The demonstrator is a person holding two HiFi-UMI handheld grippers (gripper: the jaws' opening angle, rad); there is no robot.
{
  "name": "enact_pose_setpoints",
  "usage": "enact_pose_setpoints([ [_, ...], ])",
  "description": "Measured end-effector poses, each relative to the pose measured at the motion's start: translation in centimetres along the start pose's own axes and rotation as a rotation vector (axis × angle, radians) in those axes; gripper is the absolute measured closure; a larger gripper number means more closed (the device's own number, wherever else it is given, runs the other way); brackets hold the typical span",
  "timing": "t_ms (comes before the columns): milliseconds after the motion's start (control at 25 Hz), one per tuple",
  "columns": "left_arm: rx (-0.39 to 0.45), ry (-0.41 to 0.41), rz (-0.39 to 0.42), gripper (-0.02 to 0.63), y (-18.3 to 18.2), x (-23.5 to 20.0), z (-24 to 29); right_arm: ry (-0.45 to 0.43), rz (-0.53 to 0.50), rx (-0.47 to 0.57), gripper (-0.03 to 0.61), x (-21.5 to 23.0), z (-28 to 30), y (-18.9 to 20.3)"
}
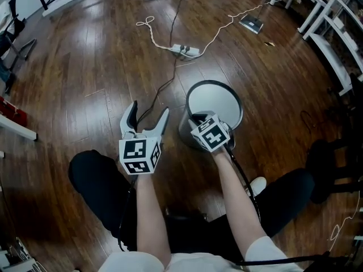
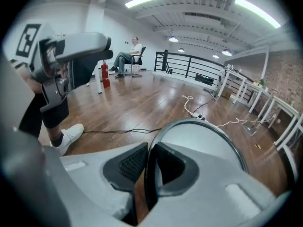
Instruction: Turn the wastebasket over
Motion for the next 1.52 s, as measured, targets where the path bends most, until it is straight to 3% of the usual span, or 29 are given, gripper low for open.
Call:
enact_pose_setpoints([
  [280,0.004,0.009,-0.006,0.176,-0.1,0.1,0.0,-0.002,0.142,0.197,0.531,2.9,-3.8,-1.0],
  [480,0.003,0.008,-0.011,0.176,-0.2,0.2,0.0,-0.021,0.386,0.375,0.531,5.6,-6.2,0.3],
  [760,-0.014,0.003,-0.014,0.176,0.5,0.2,0.0,0.032,0.725,0.521,0.531,8.4,-7.7,6.9],
  [1000,-0.048,0.039,-0.026,0.176,2.2,1.8,0.8,0.189,0.912,0.424,0.529,9.9,-8.3,14.5],
  [1200,-0.111,0.078,-0.044,0.176,4.4,3.3,1.8,0.202,0.976,0.289,0.526,8.4,-6.1,19.6],
  [1280,-0.15,0.087,-0.056,0.176,5.8,3.5,2.2,0.196,0.983,0.314,0.523,8.0,-5.9,20.2],
  [1400,-0.217,0.071,-0.092,0.182,8.1,3.2,2.8,0.213,0.897,0.281,0.515,8.2,-6.1,19.8],
  [1440,-0.239,0.06,-0.112,0.187,8.9,3.0,3.0,0.228,0.857,0.247,0.47,8.3,-6.4,19.8],
  [1520,-0.277,0.036,-0.156,0.19,10.3,2.3,3.5,0.254,0.804,0.183,0.313,8.3,-7.3,20.2],
])
Point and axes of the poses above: the fingertips, and each gripper's own axes: z forward along the fingers, x to its right, y out of its underside, the point moved 6 cm from there along -z, backward along the fingers, and after that the axes turned 3 degrees about -z, right-handed, at the moved point
